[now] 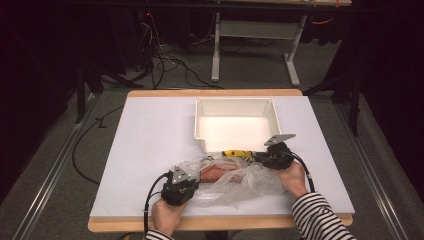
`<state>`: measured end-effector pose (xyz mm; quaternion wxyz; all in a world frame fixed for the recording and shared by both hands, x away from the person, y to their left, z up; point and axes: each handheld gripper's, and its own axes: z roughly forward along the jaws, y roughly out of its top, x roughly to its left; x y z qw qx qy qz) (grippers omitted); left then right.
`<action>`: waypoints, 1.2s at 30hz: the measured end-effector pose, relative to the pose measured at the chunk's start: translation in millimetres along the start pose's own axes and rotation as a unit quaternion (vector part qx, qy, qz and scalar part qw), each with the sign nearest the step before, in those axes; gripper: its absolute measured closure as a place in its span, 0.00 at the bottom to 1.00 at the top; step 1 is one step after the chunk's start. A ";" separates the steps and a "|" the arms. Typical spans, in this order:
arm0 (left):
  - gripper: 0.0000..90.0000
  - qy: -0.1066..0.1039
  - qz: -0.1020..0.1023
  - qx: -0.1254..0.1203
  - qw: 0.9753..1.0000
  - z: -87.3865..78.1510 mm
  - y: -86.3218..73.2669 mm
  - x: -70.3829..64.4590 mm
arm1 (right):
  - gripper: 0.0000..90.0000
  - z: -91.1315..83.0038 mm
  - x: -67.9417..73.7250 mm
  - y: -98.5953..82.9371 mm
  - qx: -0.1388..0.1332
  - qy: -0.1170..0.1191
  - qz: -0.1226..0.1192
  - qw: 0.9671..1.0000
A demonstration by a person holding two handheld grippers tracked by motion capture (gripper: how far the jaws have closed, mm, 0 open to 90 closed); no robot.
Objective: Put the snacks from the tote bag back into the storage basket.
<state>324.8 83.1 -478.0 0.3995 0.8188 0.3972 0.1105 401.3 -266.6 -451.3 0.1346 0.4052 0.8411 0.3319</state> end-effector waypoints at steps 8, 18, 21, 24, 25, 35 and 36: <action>0.82 0.000 0.011 -0.013 1.000 -14.1 11.3 -7.6 | 0.65 -47.1 21.5 0.4 -0.060 0.014 -0.025 0.998; 0.61 0.016 0.039 -0.035 0.999 -38.7 27.8 -23.8 | 0.52 -75.6 48.1 -14.0 -0.088 0.037 -0.037 0.995; 0.56 0.026 0.042 -0.046 0.998 -45.3 32.0 -25.7 | 0.50 -75.2 55.8 -17.1 -0.084 0.037 -0.050 0.994; 0.52 0.044 0.040 -0.060 0.996 -51.2 36.0 -23.6 | 0.49 -67.5 64.7 -20.0 -0.070 0.036 -0.065 0.995; 0.50 0.049 0.038 -0.065 0.996 -53.1 37.3 -21.9 | 0.48 -64.4 66.7 -20.8 -0.063 0.036 -0.067 0.995; 0.47 0.087 0.009 -0.074 0.993 -58.4 45.1 9.6 | 0.50 -46.3 64.7 -32.0 -0.041 0.022 -0.049 0.998; 0.47 0.087 0.009 -0.070 0.994 -55.2 45.1 12.1 | 0.54 -46.3 64.5 -32.5 -0.038 0.020 -0.050 0.998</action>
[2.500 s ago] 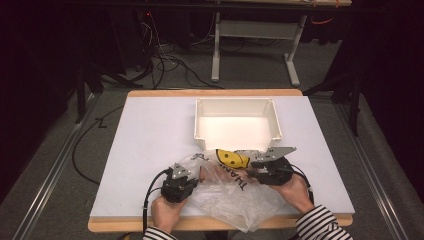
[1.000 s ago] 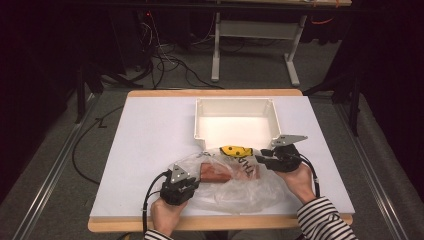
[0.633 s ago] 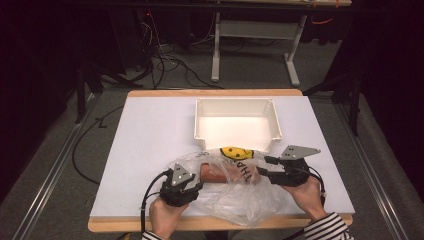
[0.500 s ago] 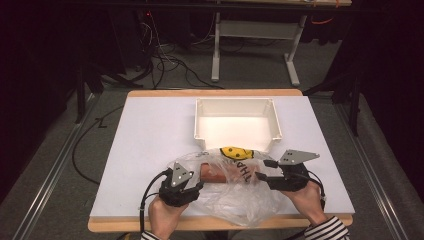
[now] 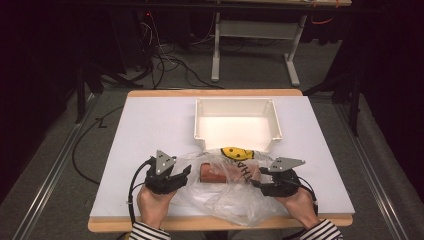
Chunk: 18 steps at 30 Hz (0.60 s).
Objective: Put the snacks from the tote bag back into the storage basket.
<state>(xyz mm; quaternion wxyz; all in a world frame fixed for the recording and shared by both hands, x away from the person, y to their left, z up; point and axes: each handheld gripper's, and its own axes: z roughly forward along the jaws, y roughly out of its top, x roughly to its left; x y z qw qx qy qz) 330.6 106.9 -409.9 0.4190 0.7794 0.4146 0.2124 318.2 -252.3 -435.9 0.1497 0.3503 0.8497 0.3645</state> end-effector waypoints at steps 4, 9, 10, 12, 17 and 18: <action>0.53 -0.011 -0.014 0.017 1.000 17.0 -3.8 8.4 | 0.69 0.9 0.6 -2.1 0.013 -0.008 -0.019 1.000; 0.74 -0.040 -0.033 0.030 0.998 32.6 -11.0 14.1 | 0.93 -4.6 0.9 -3.9 0.013 -0.009 -0.036 0.999; 0.77 -0.041 -0.030 0.032 0.998 34.1 -12.1 13.8 | 0.97 -6.4 0.4 -4.1 0.012 -0.007 -0.039 0.999; 0.82 -0.046 -0.027 0.033 0.998 35.4 -13.5 12.8 | 0.99 -9.9 -1.4 -3.4 0.006 -0.005 -0.042 0.999; 0.93 -0.056 -0.033 0.024 0.998 34.8 -13.1 14.6 | 1.00 -15.3 -13.3 6.5 -0.016 -0.019 -0.026 0.999; 0.95 -0.056 -0.035 0.022 0.998 35.2 -12.9 15.1 | 1.00 -14.3 -17.5 8.9 -0.015 -0.022 -0.021 0.999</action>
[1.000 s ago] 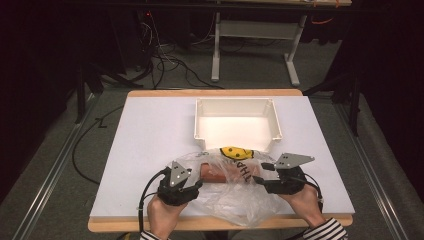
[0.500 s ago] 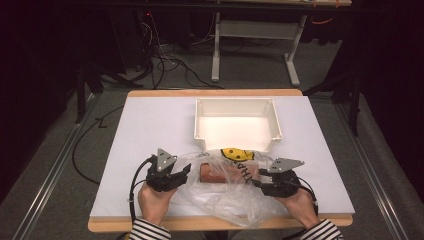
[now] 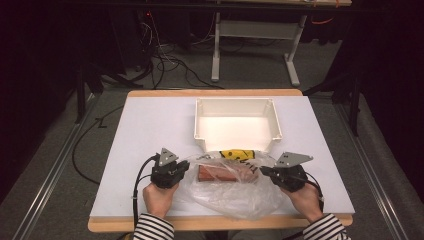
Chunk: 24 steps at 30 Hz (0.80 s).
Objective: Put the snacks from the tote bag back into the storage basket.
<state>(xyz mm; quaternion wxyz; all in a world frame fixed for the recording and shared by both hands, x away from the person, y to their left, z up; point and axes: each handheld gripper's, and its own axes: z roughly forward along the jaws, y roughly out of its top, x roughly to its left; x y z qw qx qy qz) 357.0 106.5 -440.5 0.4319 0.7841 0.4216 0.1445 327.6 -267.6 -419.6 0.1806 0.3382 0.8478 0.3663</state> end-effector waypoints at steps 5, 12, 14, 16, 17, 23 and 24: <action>0.99 0.002 -0.004 0.005 1.000 5.4 0.3 2.2 | 1.00 15.8 -19.6 4.5 0.010 -0.008 0.030 0.999; 1.00 0.004 -0.026 0.023 0.999 21.1 0.4 9.1 | 1.00 38.8 -35.6 -0.5 0.039 -0.017 0.056 0.998; 1.00 0.022 -0.016 0.041 0.999 28.0 -1.1 8.0 | 1.00 44.5 -40.1 -3.5 0.052 -0.020 0.065 0.996; 1.00 0.027 -0.008 0.055 0.998 33.3 -3.4 6.2 | 1.00 49.7 -44.4 -7.4 0.060 -0.020 0.074 0.995; 1.00 0.025 -0.007 0.060 0.998 36.0 -5.0 5.6 | 1.00 51.9 -46.5 -9.6 0.064 -0.020 0.078 0.995; 1.00 0.019 -0.015 0.072 0.997 41.9 -14.1 5.2 | 1.00 57.3 -48.9 -16.4 0.079 -0.020 0.084 0.993; 1.00 0.019 -0.015 0.072 0.997 41.2 -14.7 4.5 | 0.99 56.8 -48.4 -16.4 0.081 -0.021 0.085 0.993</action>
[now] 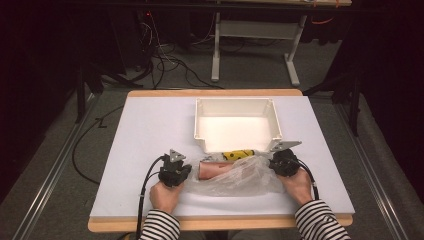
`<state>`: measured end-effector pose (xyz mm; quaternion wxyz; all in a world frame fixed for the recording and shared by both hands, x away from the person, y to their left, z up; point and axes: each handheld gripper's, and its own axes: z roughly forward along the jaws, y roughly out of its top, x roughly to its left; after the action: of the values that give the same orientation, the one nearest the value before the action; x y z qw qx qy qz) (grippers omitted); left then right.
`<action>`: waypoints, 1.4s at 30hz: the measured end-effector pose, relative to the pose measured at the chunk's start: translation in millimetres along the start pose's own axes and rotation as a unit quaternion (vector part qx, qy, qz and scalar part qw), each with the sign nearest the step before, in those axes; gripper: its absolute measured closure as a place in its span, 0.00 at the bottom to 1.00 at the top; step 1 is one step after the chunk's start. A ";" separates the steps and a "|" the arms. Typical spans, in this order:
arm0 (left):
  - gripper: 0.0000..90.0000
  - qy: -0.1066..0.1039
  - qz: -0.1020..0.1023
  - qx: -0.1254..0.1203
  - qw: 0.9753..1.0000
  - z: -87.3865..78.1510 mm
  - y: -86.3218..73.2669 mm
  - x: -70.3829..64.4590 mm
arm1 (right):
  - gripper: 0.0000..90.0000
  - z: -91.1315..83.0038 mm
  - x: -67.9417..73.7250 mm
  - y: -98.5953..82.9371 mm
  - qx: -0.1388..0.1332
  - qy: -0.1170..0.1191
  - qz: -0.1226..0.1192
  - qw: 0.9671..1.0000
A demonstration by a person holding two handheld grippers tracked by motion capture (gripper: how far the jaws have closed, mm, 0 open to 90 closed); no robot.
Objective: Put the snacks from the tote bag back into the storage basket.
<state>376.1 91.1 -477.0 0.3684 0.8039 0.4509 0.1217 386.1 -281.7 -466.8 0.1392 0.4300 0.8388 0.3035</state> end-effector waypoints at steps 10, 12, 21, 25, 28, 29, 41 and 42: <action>0.99 -0.001 0.006 -0.008 1.000 -7.3 -11.5 -9.8 | 0.63 -55.0 16.9 -0.5 -0.090 0.019 0.014 0.996; 0.99 -0.001 0.006 -0.013 1.000 -7.5 -13.4 -10.9 | 0.60 -67.6 24.6 -2.4 -0.107 0.023 0.007 0.994; 0.99 -0.004 -0.004 -0.036 0.999 -8.4 -21.7 -12.1 | 0.56 -77.5 51.7 -16.5 -0.095 0.038 -0.023 0.994; 0.99 -0.005 -0.004 -0.042 0.999 -8.5 -23.3 -12.4 | 0.68 -63.1 53.9 -23.1 -0.054 0.033 -0.038 0.997; 0.98 -0.007 -0.003 -0.042 0.999 -8.6 -23.5 -12.4 | 0.86 -53.4 53.1 -30.7 -0.027 0.035 -0.052 0.998; 0.98 -0.007 -0.003 -0.042 0.999 -8.6 -23.5 -12.4 | 0.89 -52.3 52.5 -32.2 -0.024 0.035 -0.053 0.998; 0.96 -0.011 0.004 -0.041 0.999 -8.6 -23.8 -13.0 | 1.00 -40.8 21.2 -50.1 0.001 -0.022 -0.034 0.999; 0.96 -0.012 0.004 -0.041 0.999 -8.7 -23.7 -12.8 | 0.99 -39.9 18.9 -48.9 0.000 -0.026 -0.032 0.999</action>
<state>349.3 92.5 -485.8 0.4059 0.7912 0.4380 0.1317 324.0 -303.8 -466.1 0.1704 0.4109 0.8481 0.2879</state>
